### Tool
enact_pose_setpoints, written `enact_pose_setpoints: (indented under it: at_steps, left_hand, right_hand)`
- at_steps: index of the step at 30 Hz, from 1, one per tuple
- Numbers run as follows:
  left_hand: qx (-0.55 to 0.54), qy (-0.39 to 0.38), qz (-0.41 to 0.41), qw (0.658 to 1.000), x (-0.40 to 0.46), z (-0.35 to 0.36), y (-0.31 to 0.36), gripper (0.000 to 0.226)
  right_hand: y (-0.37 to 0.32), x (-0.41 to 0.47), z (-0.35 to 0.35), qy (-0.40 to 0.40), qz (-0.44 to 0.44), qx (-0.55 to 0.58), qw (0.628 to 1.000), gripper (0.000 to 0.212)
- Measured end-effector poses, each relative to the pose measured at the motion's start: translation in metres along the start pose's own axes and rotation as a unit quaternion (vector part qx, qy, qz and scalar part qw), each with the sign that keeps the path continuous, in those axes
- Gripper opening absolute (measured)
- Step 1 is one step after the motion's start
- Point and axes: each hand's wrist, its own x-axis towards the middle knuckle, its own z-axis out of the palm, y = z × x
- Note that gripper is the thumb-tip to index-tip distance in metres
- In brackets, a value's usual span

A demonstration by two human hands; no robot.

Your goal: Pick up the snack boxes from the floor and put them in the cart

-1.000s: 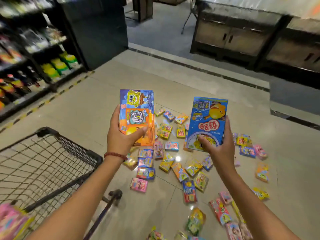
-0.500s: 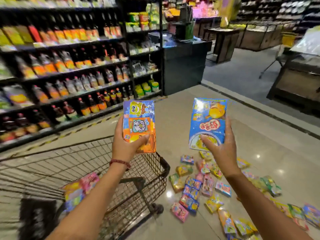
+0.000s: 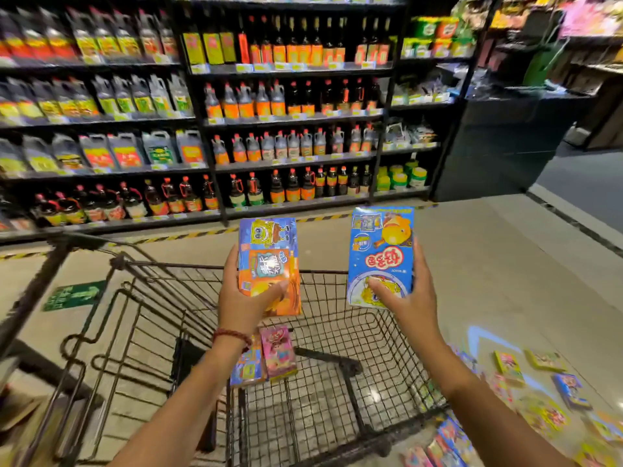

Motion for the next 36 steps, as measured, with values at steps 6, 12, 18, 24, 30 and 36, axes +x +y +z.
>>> enact_pose_setpoints:
  at_steps: [6, 12, 18, 24, 30, 36]
  left_hand:
    - [0.011, 0.019, -0.017, 1.000, 0.053, -0.049, -0.032, 0.092]
    - [0.014, 0.036, -0.041, 0.998, 0.084, -0.083, -0.067, 0.089]
    - [0.028, 0.054, -0.080, 0.995, 0.089, -0.092, -0.109, 0.090]
    - [0.041, 0.070, -0.159, 0.984, 0.074, -0.091, -0.173, 0.094]
    - [0.023, 0.078, -0.233, 0.969, 0.064, -0.078, -0.246, 0.108]
    - [0.026, 0.097, -0.270, 0.958, 0.044, -0.073, -0.319, 0.113]
  right_hand:
    - [0.005, 0.031, 0.096, -0.056, 0.014, 0.016, 0.998, 0.098]
    - [0.019, 0.047, 0.157, -0.101, 0.037, 0.017, 0.994, 0.097]
    - [0.052, 0.046, 0.192, -0.135, 0.082, 0.002, 0.987, 0.098]
    - [0.112, 0.028, 0.217, -0.177, 0.146, 0.020, 0.973, 0.094]
    - [0.176, -0.006, 0.235, -0.182, 0.182, 0.026, 0.966, 0.096]
    - [0.245, -0.044, 0.239, -0.212, 0.230, -0.007, 0.950, 0.094]
